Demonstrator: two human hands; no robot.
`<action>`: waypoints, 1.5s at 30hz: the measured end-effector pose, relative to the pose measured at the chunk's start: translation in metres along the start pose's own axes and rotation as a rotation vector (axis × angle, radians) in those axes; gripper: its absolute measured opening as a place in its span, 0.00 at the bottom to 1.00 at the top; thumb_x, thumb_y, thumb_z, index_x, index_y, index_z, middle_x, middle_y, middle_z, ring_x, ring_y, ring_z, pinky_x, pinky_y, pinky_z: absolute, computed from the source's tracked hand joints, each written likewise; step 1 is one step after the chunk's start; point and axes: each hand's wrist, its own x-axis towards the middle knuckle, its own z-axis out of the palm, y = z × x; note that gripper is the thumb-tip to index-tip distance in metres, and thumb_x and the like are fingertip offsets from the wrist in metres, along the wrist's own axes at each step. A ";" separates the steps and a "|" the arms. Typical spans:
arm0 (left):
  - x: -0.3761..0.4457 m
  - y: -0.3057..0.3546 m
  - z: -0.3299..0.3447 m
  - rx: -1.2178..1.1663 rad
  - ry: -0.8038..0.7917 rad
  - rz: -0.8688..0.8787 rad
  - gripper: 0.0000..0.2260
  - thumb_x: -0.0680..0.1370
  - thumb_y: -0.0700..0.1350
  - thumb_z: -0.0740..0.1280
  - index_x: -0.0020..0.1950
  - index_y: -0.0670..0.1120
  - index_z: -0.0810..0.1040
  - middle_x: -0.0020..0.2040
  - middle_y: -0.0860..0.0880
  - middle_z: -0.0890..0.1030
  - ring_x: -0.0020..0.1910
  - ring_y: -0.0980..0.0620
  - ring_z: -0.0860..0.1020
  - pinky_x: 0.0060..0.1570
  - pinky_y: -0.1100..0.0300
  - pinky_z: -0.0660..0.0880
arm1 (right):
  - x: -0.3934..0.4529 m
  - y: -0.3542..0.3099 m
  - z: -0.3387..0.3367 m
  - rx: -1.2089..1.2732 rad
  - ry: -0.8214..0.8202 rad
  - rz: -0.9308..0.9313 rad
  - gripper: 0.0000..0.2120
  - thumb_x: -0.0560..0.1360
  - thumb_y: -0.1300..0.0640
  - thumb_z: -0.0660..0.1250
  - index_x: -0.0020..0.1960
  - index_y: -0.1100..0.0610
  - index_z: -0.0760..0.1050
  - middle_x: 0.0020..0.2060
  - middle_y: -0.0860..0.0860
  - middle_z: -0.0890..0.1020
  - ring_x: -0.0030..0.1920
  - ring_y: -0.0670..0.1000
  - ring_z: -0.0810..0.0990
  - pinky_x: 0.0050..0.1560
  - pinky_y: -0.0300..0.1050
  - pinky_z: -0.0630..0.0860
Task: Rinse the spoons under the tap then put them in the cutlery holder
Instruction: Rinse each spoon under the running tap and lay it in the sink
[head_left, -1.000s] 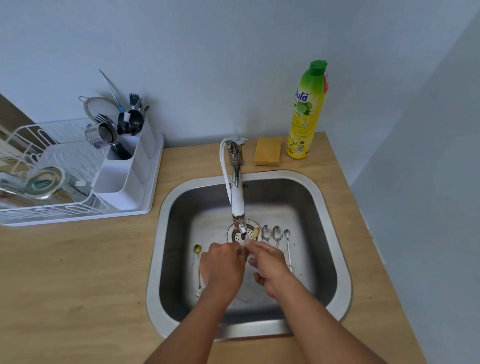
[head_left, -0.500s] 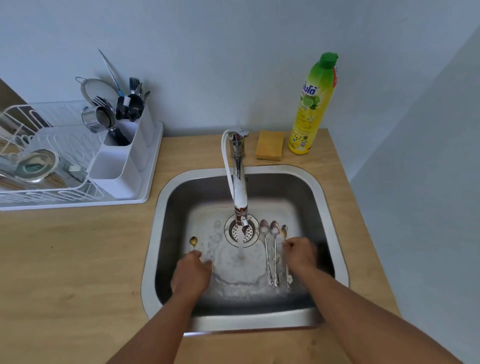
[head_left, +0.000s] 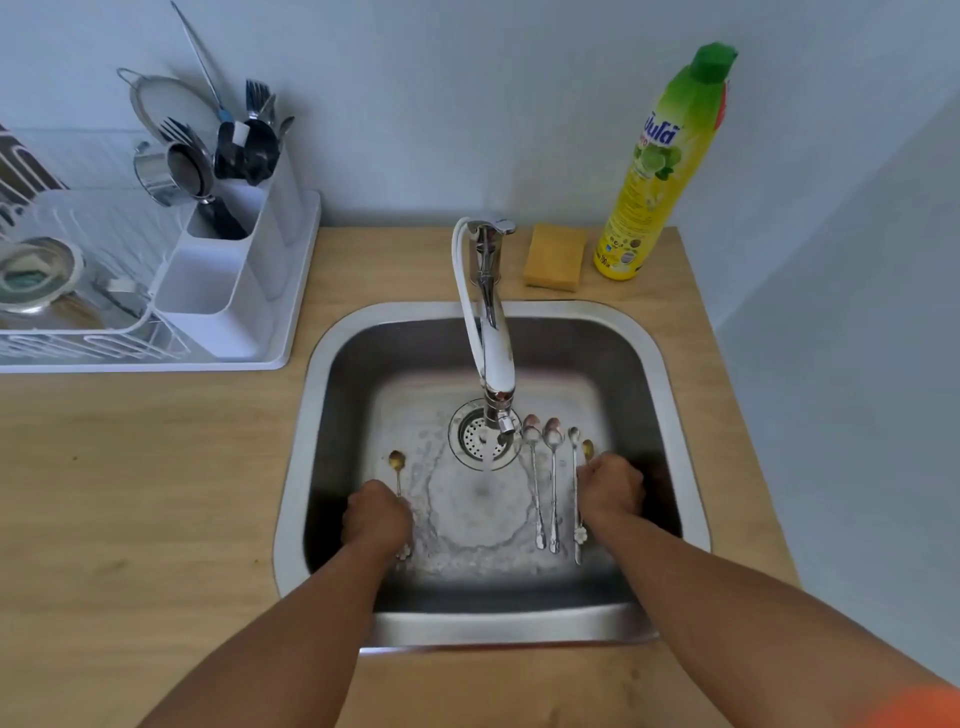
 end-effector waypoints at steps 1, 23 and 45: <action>-0.001 0.001 0.000 -0.002 -0.027 0.000 0.13 0.79 0.45 0.69 0.57 0.36 0.82 0.58 0.36 0.84 0.56 0.34 0.83 0.48 0.51 0.79 | 0.001 0.000 0.001 -0.006 0.001 -0.008 0.10 0.83 0.60 0.67 0.57 0.65 0.84 0.53 0.65 0.85 0.56 0.66 0.84 0.53 0.54 0.83; -0.071 0.054 0.014 -0.493 -0.344 0.174 0.19 0.85 0.50 0.62 0.46 0.38 0.84 0.43 0.36 0.87 0.34 0.48 0.81 0.32 0.56 0.80 | -0.072 -0.050 0.021 0.587 -0.572 -0.053 0.09 0.79 0.57 0.70 0.43 0.55 0.87 0.36 0.47 0.88 0.34 0.42 0.83 0.28 0.33 0.73; -0.058 0.076 0.026 -0.945 -0.243 0.017 0.09 0.83 0.43 0.70 0.44 0.43 0.84 0.37 0.45 0.89 0.36 0.48 0.86 0.36 0.54 0.82 | -0.086 -0.037 0.007 0.587 -0.658 -0.113 0.17 0.84 0.56 0.63 0.39 0.54 0.83 0.32 0.45 0.81 0.29 0.47 0.72 0.29 0.42 0.68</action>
